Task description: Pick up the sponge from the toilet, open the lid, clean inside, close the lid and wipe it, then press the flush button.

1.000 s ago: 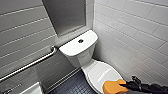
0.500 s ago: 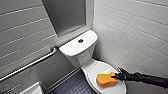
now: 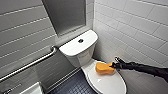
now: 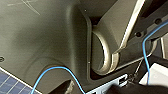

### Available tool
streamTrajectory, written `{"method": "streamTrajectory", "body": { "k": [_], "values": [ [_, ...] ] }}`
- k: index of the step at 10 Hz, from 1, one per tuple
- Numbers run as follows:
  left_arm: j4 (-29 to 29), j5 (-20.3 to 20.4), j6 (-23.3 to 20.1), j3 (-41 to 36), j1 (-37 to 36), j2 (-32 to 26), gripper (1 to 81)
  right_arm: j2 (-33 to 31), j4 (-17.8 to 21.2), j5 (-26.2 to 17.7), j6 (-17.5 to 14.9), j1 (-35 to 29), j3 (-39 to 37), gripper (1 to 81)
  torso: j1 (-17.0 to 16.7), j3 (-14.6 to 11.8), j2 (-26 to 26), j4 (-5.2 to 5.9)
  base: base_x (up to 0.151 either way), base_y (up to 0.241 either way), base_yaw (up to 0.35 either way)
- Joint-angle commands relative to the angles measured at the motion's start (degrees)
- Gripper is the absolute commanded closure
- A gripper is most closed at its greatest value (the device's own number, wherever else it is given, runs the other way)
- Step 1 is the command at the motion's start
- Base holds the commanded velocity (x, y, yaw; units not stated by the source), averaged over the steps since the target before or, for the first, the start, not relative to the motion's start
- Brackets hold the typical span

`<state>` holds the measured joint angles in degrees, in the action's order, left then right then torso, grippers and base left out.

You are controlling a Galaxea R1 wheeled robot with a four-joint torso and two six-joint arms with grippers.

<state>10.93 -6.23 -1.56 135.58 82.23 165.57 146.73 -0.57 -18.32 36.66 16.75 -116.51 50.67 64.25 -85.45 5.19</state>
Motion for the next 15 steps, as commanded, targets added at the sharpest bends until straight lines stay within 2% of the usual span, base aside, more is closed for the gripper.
{"method": "streamTrajectory", "body": {
  "k": [1,3,5,7,11,13,15],
  "values": [
    [0.2,-5.0,-0.4,-0.3,1.8,-0.3,1.0,1.6,0.5,-1.9,3.8,-5.5,-7.8,81.1,0.0,0.0,0.0,0.0,0.0,0.0,0.0],
    [0.1,-5.0,-0.4,-0.3,2.1,-0.4,1.0,3.3,0.7,-0.2,6.1,-3.2,-13.2,81.1,0.0,0.0,0.0,0.0,0.0,0.0,0.0],
    [0.2,-5.0,-0.4,-0.3,2.3,-0.2,1.0,3.6,0.7,2.4,10.0,-0.4,-16.0,81.1,0.0,0.0,0.0,0.0,0.0,0.0,0.0],
    [0.2,-5.0,-0.5,-0.3,2.3,0.2,1.0,2.7,0.5,3.1,10.3,3.1,-15.7,81.1,0.0,0.0,0.0,0.0,0.0,0.0,0.0],
    [1.0,-5.0,-0.5,-0.3,2.3,0.6,1.0,-9.4,0.2,4.5,10.3,9.7,0.2,81.1,0.0,0.0,0.0,0.0,0.0,0.0,0.0],
    [1.1,-5.0,-0.5,-0.4,2.3,0.8,1.0,-13.8,0.3,6.8,10.3,12.6,3.7,81.1,0.0,0.0,0.0,0.0,0.0,0.0,0.0],
    [1.0,-5.0,-0.5,-0.4,2.3,0.7,1.0,-15.6,0.4,8.8,10.3,16.2,3.3,81.1,0.0,0.0,0.0,0.0,0.0,0.0,0.0]
  ]
}}
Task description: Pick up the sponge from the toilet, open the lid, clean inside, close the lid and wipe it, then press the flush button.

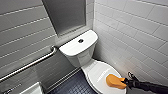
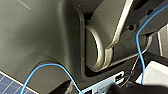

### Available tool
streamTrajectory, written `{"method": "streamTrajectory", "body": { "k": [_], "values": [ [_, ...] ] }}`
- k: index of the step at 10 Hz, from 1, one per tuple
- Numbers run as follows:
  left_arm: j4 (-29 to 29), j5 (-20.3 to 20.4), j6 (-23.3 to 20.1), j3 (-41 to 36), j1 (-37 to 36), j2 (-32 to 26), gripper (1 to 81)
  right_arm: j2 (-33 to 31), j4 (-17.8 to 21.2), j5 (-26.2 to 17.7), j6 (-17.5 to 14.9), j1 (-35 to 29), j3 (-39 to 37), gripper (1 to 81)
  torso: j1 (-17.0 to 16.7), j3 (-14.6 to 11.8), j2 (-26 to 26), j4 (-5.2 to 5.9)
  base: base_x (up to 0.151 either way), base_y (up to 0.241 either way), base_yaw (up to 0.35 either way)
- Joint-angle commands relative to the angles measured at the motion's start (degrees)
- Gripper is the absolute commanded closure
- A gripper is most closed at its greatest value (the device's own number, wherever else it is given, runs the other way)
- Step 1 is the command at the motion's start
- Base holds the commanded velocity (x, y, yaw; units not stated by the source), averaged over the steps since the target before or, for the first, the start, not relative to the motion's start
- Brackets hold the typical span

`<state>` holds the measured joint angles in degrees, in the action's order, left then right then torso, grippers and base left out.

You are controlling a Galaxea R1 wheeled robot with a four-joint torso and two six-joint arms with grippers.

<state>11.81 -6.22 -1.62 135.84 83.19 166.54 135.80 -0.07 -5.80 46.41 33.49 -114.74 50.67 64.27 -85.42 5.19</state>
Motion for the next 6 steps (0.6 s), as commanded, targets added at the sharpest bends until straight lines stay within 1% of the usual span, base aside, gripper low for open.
{"method": "streamTrajectory", "body": {
  "k": [1,2,4,6],
  "values": [
    [0.2,-5.0,-0.4,-0.7,1.3,-0.1,1.0,-6.2,-0.2,-2.1,0.5,1.5,1.5,81.1,0.0,0.0,0.0,0.0,0.0,0.0,0.0],
    [0.2,-5.0,-0.4,-0.8,1.3,-0.1,1.0,-8.4,-0.3,0.2,0.4,3.7,2.2,81.1,0.0,0.0,0.0,0.0,0.0,0.0,0.0],
    [1.4,-5.0,-0.3,-0.8,1.3,0.1,1.0,-11.6,-0.3,2.0,0.5,8.7,3.6,81.1,0.0,0.0,0.0,0.0,0.0,0.0,0.0],
    [1.8,-5.0,-0.3,-0.9,1.3,0.2,1.0,-14.2,-0.4,5.8,0.5,13.7,4.3,81.1,0.0,0.0,0.0,0.02,0.0,0.0,0.0]
  ]
}}
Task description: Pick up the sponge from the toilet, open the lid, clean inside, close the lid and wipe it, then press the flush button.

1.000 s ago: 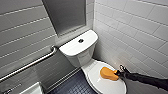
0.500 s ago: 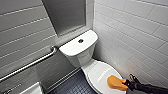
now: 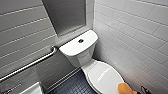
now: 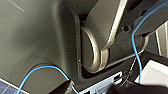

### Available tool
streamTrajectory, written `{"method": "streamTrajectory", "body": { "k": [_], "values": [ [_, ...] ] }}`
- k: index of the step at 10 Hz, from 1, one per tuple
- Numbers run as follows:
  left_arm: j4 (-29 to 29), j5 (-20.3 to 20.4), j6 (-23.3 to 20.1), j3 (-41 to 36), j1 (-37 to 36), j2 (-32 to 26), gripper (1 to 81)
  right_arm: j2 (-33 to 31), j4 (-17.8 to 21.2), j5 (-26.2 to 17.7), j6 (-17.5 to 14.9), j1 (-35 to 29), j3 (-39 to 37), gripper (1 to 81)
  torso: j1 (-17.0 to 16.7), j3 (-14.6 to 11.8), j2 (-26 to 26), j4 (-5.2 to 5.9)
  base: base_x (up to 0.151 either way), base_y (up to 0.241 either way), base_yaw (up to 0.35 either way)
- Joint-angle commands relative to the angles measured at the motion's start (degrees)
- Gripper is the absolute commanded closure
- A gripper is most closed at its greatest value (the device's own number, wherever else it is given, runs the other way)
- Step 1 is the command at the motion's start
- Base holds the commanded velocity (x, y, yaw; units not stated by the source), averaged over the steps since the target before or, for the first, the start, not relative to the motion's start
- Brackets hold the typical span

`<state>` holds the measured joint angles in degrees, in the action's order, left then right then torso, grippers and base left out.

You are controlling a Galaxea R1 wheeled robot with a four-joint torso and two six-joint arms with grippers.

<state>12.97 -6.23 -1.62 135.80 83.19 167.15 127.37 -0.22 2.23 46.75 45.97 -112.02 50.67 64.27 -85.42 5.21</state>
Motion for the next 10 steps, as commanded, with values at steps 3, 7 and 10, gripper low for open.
{"method": "streamTrajectory", "body": {
  "k": [3,7,10],
  "values": [
    [1.1,-5.0,-0.3,-1.0,1.3,-0.1,1.0,-9.1,-0.1,2.6,0.2,5.1,5.1,81.1,0.0,0.0,0.0,0.0,0.0,0.0,0.0],
    [1.1,-5.0,-0.3,-1.1,1.3,-0.1,1.0,-11.8,-0.3,8.8,0.0,12.2,9.7,81.1,0.0,0.0,0.0,0.0,0.0,0.0,0.0],
    [1.2,-5.0,-0.4,-1.1,1.3,-0.1,1.0,-11.9,-0.4,15.2,-0.2,19.3,10.1,81.1,0.0,0.0,0.0,0.0,0.0,0.0,0.0]
  ]
}}
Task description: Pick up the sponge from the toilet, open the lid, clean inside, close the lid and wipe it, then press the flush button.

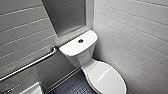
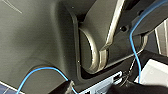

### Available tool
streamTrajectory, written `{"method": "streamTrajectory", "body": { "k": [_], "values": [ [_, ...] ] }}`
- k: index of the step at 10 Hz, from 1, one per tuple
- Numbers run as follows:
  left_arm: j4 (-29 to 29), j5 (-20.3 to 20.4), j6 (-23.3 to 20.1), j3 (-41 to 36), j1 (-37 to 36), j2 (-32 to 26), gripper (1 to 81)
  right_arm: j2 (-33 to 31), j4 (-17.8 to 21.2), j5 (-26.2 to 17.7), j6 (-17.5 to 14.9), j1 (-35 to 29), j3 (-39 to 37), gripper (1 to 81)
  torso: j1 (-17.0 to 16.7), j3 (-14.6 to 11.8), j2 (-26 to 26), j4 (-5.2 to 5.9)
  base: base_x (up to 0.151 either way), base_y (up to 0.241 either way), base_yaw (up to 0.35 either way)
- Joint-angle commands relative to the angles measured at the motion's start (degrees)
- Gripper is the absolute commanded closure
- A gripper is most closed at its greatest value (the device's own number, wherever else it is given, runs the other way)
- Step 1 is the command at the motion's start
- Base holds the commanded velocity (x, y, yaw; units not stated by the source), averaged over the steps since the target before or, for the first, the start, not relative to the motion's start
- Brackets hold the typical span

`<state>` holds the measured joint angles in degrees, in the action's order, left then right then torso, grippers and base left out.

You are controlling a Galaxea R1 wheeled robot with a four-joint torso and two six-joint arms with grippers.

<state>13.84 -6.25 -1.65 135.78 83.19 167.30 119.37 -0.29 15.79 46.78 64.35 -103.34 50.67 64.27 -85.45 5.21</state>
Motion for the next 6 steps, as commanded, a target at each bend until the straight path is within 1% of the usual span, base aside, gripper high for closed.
{"method": "streamTrajectory", "body": {
  "k": [1,2,3,5,6],
  "values": [
    [0.9,-5.0,-0.4,-1.0,1.3,0.0,1.0,-4.1,-0.4,1.5,-0.2,2.0,1.7,81.1,0.0,0.0,0.0,0.0,0.0,0.0,0.0],
    [1.4,-5.0,-0.3,-1.0,1.3,0.1,1.0,-4.0,-1.5,0.9,-0.4,3.3,2.8,81.1,0.0,0.0,0.0,0.0,0.0,0.0,0.0],
    [1.5,-5.0,-0.3,-1.0,1.3,0.3,1.0,-3.6,-3.6,1.7,-0.4,6.3,3.2,81.1,0.0,0.0,0.0,0.0,0.0,0.0,0.0],
    [1.6,-5.0,-0.3,-1.0,1.3,0.6,1.0,-3.5,-4.5,5.3,-0.5,9.3,2.9,81.1,0.0,0.0,0.0,0.0,0.0,0.0,0.0],
    [1.9,-5.0,-0.3,-1.0,1.3,0.6,1.0,-3.1,-4.6,6.4,-0.5,10.2,2.8,81.1,0.0,0.0,0.0,0.0,0.0,0.0,0.0]
  ]
}}
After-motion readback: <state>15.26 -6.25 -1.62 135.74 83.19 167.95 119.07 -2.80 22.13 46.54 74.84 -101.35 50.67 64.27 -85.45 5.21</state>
